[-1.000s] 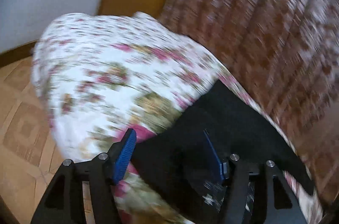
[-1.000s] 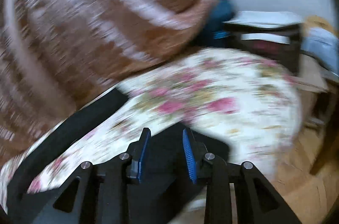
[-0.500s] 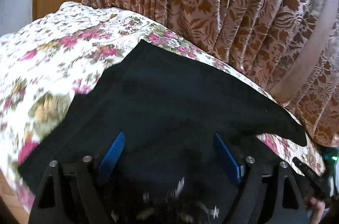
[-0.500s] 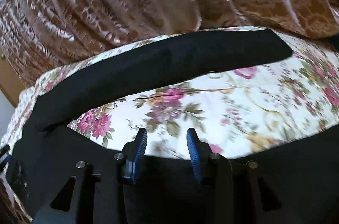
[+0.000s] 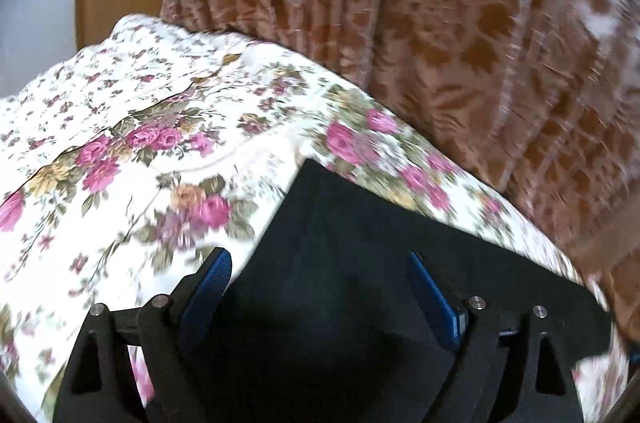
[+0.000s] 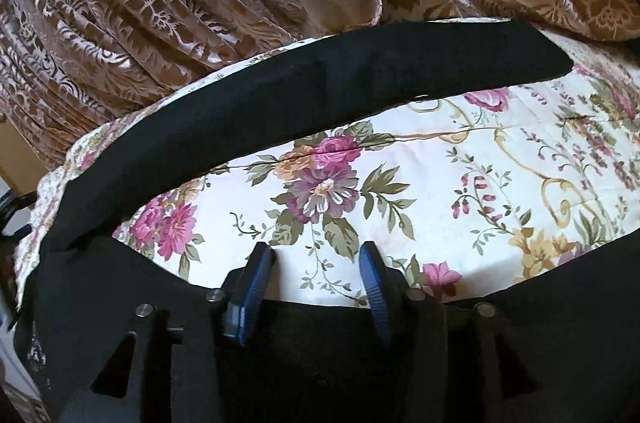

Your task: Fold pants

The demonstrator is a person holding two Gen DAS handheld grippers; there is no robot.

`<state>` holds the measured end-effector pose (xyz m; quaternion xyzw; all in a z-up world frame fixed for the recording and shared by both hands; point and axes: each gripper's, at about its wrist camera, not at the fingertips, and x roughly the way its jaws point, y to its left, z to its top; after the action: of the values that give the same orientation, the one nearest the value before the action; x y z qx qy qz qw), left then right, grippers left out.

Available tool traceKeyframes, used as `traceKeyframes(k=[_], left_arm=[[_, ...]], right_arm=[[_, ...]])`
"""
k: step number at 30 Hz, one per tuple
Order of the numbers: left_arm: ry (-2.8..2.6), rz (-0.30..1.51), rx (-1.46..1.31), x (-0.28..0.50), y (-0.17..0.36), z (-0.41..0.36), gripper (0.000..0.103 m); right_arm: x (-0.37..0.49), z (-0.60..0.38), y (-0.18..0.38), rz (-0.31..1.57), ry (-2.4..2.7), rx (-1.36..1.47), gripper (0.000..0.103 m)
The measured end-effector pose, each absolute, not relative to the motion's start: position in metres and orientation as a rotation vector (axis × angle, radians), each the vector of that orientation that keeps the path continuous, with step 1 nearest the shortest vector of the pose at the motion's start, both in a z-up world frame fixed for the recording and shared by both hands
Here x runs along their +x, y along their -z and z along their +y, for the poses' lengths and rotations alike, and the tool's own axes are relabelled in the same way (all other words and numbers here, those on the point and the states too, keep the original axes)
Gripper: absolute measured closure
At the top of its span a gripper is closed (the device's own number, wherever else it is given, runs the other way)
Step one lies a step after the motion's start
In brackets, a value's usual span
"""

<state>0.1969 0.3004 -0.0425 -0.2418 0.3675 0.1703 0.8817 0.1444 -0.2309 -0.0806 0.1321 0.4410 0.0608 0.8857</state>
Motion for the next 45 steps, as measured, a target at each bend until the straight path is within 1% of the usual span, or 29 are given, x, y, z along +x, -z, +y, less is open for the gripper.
traceKeyframes(k=[7,10,11,13,14,15,16,19,21,23,24,27,32,37,41,45], left_arm=[[-0.386,0.783,-0.508,0.250,0.061,0.321,0.014],[-0.377,0.790,-0.505,0.269,0.071,0.326,0.019],[-0.368,0.788,-0.503,0.273,0.073,0.326,0.022],[-0.344,0.802,-0.470,0.283,0.078,0.323,0.030],[-0.332,0.814,-0.447,0.288,0.081,0.320,0.037],[-0.323,0.824,-0.434,0.291,0.084,0.317,0.042],[-0.317,0.843,-0.417,0.295,0.088,0.314,0.045],[-0.342,0.869,-0.374,0.299,0.096,0.308,0.060],[-0.351,0.874,-0.362,0.298,0.097,0.306,0.076],[-0.330,0.867,-0.354,0.295,0.093,0.304,0.087],[-0.328,0.857,-0.334,0.292,0.089,0.301,0.090],[-0.321,0.806,-0.304,0.277,0.075,0.293,0.092],[-0.242,0.725,-0.352,0.235,0.046,0.282,0.093],[-0.145,0.626,-0.407,0.166,0.021,0.265,0.093],[-0.127,0.548,-0.461,0.106,0.014,0.257,0.093],[-0.133,0.493,-0.566,0.052,0.022,0.254,0.094]], right_arm=[[0.142,-0.230,0.081,0.908,-0.125,0.267,0.053],[0.143,-0.230,0.081,0.906,-0.127,0.270,0.053],[0.143,-0.230,0.081,0.905,-0.128,0.272,0.053],[0.144,-0.231,0.081,0.902,-0.130,0.278,0.053],[0.144,-0.232,0.081,0.901,-0.131,0.282,0.053],[0.144,-0.232,0.082,0.901,-0.131,0.284,0.053],[0.144,-0.232,0.082,0.900,-0.132,0.286,0.053],[0.144,-0.231,0.082,0.898,-0.127,0.285,0.053],[0.144,-0.231,0.082,0.896,-0.127,0.285,0.053],[0.144,-0.231,0.082,0.894,-0.127,0.287,0.053],[0.144,-0.232,0.082,0.893,-0.127,0.289,0.053],[0.143,-0.231,0.082,0.891,-0.125,0.290,0.053],[0.144,-0.232,0.082,0.890,-0.128,0.297,0.053],[0.144,-0.232,0.082,0.890,-0.128,0.300,0.053],[0.144,-0.233,0.082,0.891,-0.127,0.304,0.053],[0.143,-0.233,0.082,0.892,-0.127,0.303,0.053]])
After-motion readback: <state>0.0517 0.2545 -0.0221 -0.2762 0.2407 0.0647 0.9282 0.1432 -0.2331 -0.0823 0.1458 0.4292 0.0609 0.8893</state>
